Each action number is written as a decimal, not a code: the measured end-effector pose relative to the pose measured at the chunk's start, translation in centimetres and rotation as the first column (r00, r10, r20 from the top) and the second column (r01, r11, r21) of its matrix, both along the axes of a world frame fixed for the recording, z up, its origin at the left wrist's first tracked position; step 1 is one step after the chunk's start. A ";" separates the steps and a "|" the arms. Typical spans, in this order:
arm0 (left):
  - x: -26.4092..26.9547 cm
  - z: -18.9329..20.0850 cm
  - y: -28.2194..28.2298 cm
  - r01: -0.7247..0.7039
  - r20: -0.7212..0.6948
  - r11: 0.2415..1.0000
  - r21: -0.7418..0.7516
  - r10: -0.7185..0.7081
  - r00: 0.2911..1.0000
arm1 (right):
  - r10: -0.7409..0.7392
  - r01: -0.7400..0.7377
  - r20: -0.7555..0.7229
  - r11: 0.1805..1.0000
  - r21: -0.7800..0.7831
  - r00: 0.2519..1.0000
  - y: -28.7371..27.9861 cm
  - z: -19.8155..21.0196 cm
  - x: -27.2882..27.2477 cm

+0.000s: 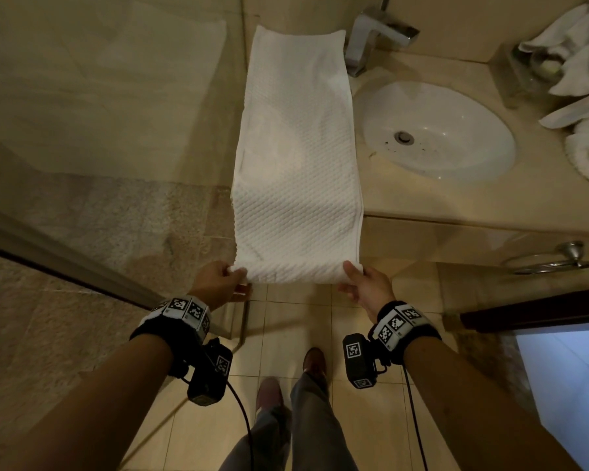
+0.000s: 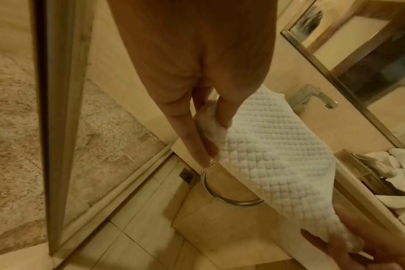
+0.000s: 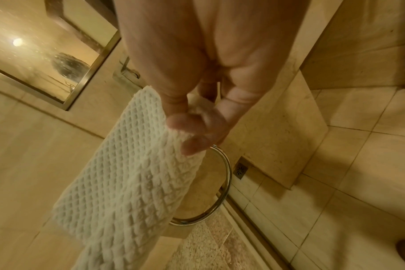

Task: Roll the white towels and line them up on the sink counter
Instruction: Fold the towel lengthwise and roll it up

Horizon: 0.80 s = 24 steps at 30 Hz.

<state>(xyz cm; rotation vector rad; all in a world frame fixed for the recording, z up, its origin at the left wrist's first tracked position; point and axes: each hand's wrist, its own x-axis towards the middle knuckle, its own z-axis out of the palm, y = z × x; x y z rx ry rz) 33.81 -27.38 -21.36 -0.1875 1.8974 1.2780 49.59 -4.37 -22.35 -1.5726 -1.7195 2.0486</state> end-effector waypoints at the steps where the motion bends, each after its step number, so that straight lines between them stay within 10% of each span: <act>1: -0.1 -0.2 0.2 0.014 -0.017 1.000 -0.021 -0.015 1.000 | 0.003 -0.003 0.012 1.000 0.009 1.000 0.0 0.2 -0.2; 6: -1.0 0.3 1.3 -0.140 -0.103 0.989 -0.052 0.134 0.986 | -0.121 0.118 -0.026 0.989 -0.093 0.992 -0.1 1.5 -1.3; 13: -1.9 1.6 1.5 -0.239 -0.088 0.965 0.109 0.249 0.964 | 0.017 -0.015 -0.006 0.964 0.266 1.000 0.0 1.6 -1.8; 20: -2.0 2.2 1.9 -0.255 0.041 0.945 0.204 0.252 0.967 | -0.082 0.069 -0.154 0.993 -0.092 0.985 0.3 2.7 -1.2; 24: -1.5 1.8 1.9 -0.219 0.136 0.943 0.252 0.189 0.972 | -0.081 0.078 -0.065 0.996 -0.048 0.995 0.6 2.7 -1.4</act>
